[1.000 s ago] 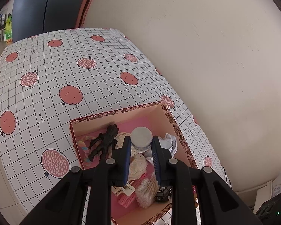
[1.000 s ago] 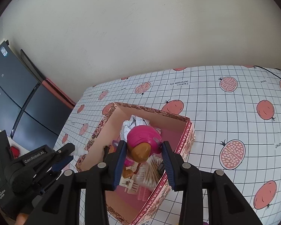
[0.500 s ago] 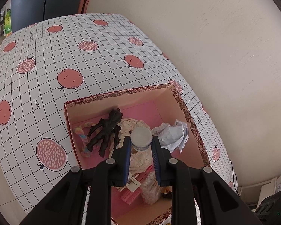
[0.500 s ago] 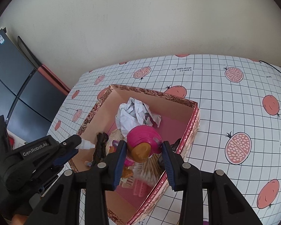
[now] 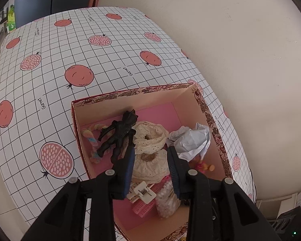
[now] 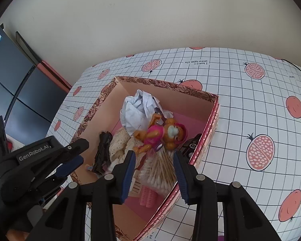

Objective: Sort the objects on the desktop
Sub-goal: 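Open the left tool to drop the bottle while the right tool drops the dog figurine, then move both tools away from the box toward the block toy and yellow-purple toy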

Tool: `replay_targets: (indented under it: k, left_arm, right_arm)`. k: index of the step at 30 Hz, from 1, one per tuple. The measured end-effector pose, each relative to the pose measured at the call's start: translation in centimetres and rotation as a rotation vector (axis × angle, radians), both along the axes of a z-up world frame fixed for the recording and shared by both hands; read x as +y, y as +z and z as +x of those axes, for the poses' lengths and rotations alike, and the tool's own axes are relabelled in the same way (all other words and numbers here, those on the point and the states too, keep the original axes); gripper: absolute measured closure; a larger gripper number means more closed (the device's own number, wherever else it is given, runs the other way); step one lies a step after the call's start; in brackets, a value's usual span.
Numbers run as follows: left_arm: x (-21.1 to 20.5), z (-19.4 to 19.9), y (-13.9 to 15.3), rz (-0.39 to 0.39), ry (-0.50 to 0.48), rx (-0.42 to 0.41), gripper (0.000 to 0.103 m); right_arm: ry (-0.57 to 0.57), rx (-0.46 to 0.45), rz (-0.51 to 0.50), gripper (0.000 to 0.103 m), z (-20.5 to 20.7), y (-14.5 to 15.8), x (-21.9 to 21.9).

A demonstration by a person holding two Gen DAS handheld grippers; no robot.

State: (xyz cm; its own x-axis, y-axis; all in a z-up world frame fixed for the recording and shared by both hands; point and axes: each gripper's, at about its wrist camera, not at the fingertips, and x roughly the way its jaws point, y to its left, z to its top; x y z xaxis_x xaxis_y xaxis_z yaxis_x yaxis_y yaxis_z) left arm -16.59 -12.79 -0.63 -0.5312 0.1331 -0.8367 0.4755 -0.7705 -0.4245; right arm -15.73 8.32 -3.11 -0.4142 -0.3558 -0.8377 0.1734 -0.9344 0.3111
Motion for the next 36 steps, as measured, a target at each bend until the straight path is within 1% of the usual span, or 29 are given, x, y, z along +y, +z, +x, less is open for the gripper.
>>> replay_targets:
  k: [6, 13, 15, 18, 19, 20, 21, 22, 24, 26, 27, 30, 34, 36]
  left_arm:
    - [-0.1, 0.0, 0.5, -0.002, -0.001, 0.010, 0.069]
    - [0.5, 0.3, 2.6, -0.024, -0.014, 0.061, 0.069]
    - [1.0, 0.3, 3.1, -0.038, -0.026, 0.073, 0.066]
    - [1.9, 0.2, 3.6, -0.055, -0.052, 0.081, 0.053]
    - [2.1, 0.2, 3.6, -0.055, -0.058, 0.080, 0.047]
    - [2.3, 0.2, 3.6, -0.053, -0.061, 0.078, 0.043]
    - [2.4, 0.2, 3.5, -0.052, -0.063, 0.075, 0.042]
    - [2.5, 0.2, 3.5, -0.051, -0.064, 0.071, 0.041]
    - [2.5, 0.2, 3.4, -0.050, -0.060, 0.065, 0.041]
    - [2.3, 0.3, 3.3, -0.051, -0.051, 0.060, 0.041]
    - [2.2, 0.3, 3.3, -0.051, -0.046, 0.059, 0.041]
    - [2.1, 0.4, 3.5, -0.053, -0.042, 0.060, 0.041]
    - [2.5, 0.7, 4.1, -0.048, -0.048, 0.078, 0.041]
    - [3.0, 0.9, 4.5, -0.048, -0.060, 0.084, 0.041]
  right_arm:
    - [-0.005, 0.013, -0.011, 0.061, 0.2, 0.5, 0.3]
    - [-0.021, 0.072, -0.037, 0.061, 0.7, 3.1, 1.4]
    - [-0.033, 0.086, -0.044, 0.061, 0.9, 3.8, 2.0]
    - [-0.060, 0.098, -0.049, 0.061, 0.9, 4.6, 3.1]
    - [-0.066, 0.099, -0.049, 0.057, 0.9, 4.8, 3.5]
    - [-0.069, 0.100, -0.050, 0.054, 0.8, 5.0, 3.8]
    - [-0.073, 0.103, -0.050, 0.047, 0.8, 5.1, 4.2]
    - [-0.079, 0.105, -0.050, 0.042, 0.8, 5.2, 4.5]
    - [-0.091, 0.105, -0.052, 0.042, 0.7, 5.3, 5.1]
    - [-0.098, 0.104, -0.060, 0.039, 0.6, 5.4, 5.5]
    - [-0.101, 0.103, -0.063, 0.035, 0.6, 5.5, 5.7]
    - [-0.104, 0.108, -0.064, 0.030, 0.6, 5.6, 6.0]
    - [-0.134, 0.119, -0.062, 0.018, 0.8, 6.0, 6.6]
    - [-0.149, 0.120, -0.056, 0.016, 0.9, 6.2, 7.1]
